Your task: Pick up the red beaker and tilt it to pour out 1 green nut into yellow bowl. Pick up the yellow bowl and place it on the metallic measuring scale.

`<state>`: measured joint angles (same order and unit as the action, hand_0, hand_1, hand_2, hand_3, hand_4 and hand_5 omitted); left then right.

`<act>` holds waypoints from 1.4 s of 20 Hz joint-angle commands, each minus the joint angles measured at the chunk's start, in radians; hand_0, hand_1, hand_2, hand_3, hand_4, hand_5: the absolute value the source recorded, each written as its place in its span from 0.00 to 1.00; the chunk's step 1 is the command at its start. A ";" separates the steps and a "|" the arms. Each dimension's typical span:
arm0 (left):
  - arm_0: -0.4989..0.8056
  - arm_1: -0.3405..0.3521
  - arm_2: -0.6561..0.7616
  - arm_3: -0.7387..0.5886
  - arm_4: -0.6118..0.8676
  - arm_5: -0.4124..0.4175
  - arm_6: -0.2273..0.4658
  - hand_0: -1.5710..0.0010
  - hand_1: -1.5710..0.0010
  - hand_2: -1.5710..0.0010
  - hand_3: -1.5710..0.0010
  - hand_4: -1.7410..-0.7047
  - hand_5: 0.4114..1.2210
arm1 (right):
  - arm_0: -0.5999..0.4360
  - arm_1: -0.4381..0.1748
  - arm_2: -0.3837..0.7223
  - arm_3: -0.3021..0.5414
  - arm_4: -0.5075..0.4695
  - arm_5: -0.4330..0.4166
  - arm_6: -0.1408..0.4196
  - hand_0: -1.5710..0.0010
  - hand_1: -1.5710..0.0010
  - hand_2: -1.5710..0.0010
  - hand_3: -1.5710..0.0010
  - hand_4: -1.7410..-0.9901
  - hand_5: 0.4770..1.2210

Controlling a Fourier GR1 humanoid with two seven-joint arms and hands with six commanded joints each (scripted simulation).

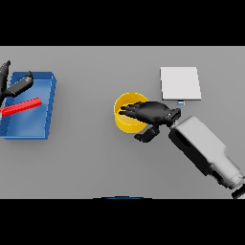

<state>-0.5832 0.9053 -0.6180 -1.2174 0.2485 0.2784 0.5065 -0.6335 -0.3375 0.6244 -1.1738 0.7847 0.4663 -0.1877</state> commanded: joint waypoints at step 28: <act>0.005 0.013 0.000 -0.025 -0.002 0.010 0.008 1.00 1.00 1.00 1.00 0.91 0.38 | -0.063 -0.113 -0.039 -0.190 -0.088 0.199 0.116 0.01 0.01 0.03 0.14 0.02 1.00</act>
<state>-0.5776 0.9181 -0.6180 -1.2422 0.2470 0.2884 0.5141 -0.6977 -0.4512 0.5850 -1.3642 0.6957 0.6643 -0.0693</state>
